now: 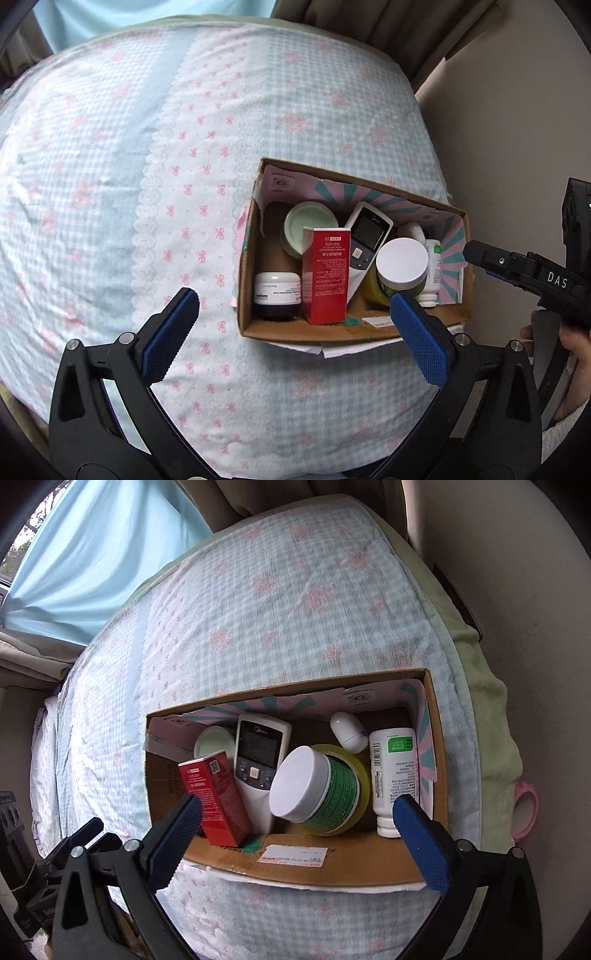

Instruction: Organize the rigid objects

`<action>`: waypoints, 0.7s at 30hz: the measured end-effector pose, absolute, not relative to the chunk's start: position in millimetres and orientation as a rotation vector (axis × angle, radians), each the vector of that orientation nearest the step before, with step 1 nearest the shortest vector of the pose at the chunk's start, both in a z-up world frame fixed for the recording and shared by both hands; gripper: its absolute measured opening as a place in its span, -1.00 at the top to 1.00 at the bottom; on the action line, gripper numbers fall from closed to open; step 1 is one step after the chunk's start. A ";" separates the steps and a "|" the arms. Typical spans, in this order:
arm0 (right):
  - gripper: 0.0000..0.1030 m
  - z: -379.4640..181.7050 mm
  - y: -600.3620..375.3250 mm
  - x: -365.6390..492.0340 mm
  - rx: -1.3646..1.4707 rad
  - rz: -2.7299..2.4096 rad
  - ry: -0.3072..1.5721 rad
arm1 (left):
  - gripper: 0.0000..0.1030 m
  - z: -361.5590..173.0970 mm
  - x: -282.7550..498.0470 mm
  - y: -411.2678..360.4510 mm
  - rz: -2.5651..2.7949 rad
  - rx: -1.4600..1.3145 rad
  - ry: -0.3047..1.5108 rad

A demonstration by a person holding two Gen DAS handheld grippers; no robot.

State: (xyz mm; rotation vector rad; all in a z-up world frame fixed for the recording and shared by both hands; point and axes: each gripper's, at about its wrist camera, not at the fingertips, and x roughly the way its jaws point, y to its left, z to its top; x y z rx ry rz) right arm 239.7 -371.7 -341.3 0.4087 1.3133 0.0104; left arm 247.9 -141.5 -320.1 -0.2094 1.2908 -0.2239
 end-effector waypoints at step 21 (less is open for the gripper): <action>-0.99 -113.5 -169.7 143.0 0.154 -0.001 0.826 | -1.00 -80.2 160.4 36.9 -0.141 -0.065 0.779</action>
